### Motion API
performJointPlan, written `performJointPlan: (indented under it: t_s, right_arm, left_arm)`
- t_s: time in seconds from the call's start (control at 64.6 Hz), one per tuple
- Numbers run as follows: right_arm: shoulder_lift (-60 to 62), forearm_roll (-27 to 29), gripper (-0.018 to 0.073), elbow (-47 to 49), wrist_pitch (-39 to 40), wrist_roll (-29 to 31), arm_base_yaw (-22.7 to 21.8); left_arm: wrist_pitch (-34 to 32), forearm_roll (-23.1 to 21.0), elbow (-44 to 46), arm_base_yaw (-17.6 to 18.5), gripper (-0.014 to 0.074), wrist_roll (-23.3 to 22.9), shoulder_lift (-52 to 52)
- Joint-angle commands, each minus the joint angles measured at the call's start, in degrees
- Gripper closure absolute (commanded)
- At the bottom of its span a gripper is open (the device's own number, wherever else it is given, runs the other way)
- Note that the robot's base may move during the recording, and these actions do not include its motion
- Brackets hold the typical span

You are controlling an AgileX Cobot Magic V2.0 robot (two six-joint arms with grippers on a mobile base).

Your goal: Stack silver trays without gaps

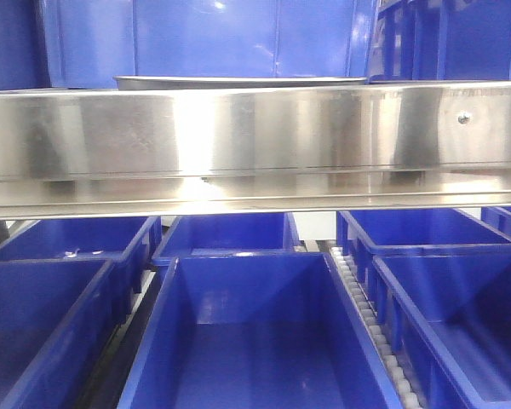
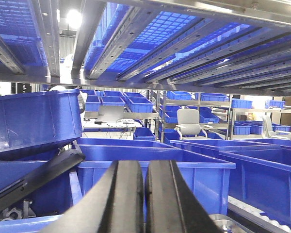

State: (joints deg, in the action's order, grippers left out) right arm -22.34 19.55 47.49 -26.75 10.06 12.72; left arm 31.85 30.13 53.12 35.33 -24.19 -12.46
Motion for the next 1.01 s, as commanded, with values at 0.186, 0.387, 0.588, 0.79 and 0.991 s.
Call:
performJointPlan:
  t_s: [0.186, 0.387, 0.588, 0.79, 0.991]
  right_arm:
    - [0.29, 0.18, 0.0637, -0.03, 1.46, 0.64, -0.1]
    - [0.4, -1.53, 0.0637, -0.03, 2.46, 0.64, -0.21]
    - [3.24, -6.61, 0.0637, -1.92, 8.98, 0.64, -2.67]
    - [6.49, -10.45, 0.0637, -9.44, 11.47, 0.64, -9.46]
    - [13.51, -10.45, 0.0637, -23.83, 14.66, 0.64, -13.78]
  left_arm:
    - [-0.42, -0.27, 0.05, -0.3, 0.0586, -0.46, 0.32]
    - [-0.42, -0.27, 0.05, -0.3, 0.0586, -0.46, 0.32]
    - [-0.42, -0.27, 0.05, -0.3, 0.0586, -0.46, 0.32]
    - [-0.42, -0.27, 0.05, -0.3, 0.0586, -0.46, 0.32]
    - [-0.42, -0.27, 0.05, -0.3, 0.0586, -0.46, 0.32]
